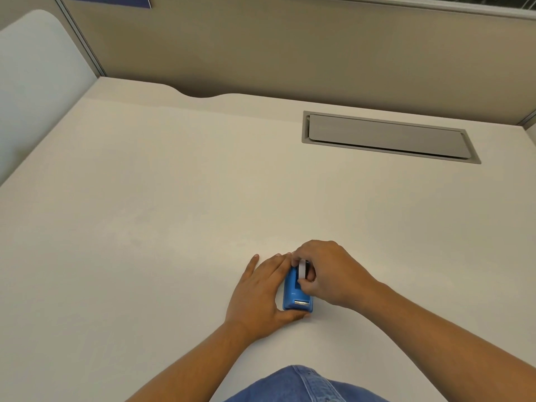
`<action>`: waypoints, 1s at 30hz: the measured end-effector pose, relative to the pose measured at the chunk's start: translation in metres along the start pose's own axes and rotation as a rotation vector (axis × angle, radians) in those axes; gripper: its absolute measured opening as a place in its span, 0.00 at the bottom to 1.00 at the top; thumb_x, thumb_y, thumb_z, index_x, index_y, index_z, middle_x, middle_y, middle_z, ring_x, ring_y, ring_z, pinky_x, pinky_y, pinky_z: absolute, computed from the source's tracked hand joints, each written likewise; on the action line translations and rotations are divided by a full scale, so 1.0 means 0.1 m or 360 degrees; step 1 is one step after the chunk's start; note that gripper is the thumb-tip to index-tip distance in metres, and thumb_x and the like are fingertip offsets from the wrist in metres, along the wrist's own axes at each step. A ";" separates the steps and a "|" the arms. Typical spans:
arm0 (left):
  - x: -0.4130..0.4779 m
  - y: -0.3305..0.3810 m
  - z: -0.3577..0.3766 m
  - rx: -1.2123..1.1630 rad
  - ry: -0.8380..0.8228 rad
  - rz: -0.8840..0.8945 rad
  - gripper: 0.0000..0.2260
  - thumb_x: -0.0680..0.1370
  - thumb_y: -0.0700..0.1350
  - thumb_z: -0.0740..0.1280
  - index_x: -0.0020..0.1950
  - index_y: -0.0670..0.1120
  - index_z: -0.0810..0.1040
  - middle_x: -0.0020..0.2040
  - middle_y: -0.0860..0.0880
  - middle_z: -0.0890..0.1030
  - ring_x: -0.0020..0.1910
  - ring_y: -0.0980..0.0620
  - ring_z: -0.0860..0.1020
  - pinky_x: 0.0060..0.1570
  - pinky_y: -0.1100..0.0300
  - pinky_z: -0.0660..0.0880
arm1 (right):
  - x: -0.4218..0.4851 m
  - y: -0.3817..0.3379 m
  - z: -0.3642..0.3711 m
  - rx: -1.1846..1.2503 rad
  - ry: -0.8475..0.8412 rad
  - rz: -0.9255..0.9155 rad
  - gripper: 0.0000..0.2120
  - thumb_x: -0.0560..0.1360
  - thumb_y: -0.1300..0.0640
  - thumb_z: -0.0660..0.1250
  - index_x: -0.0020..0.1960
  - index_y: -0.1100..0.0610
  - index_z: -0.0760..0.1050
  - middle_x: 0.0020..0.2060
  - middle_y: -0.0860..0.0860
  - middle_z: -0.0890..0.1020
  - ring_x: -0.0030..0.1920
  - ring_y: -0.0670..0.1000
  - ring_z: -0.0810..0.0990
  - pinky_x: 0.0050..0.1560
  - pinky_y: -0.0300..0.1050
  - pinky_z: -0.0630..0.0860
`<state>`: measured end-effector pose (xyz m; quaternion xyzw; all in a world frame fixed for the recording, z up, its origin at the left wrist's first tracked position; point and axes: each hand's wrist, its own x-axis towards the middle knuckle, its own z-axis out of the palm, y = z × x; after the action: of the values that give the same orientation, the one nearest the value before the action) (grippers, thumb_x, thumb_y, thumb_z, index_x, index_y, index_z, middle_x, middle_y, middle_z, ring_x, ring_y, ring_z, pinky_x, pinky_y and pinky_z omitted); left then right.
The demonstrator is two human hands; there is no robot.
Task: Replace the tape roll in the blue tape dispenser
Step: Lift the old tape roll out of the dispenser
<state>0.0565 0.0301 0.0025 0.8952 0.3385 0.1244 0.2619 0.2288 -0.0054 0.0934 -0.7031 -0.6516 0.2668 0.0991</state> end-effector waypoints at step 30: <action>0.00 0.02 0.02 -0.0050 0.0080 -0.0030 0.38 0.66 0.77 0.60 0.71 0.59 0.61 0.68 0.60 0.72 0.69 0.63 0.64 0.76 0.54 0.49 | 0.04 -0.35 -0.32 0.0051 0.0047 -0.0051 0.09 0.64 0.59 0.71 0.42 0.49 0.75 0.33 0.46 0.78 0.32 0.46 0.75 0.29 0.40 0.73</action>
<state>0.0585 0.0284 0.0023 0.8844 0.3513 0.1497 0.2684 0.2146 0.0099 0.1364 -0.6948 -0.6569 0.2653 0.1241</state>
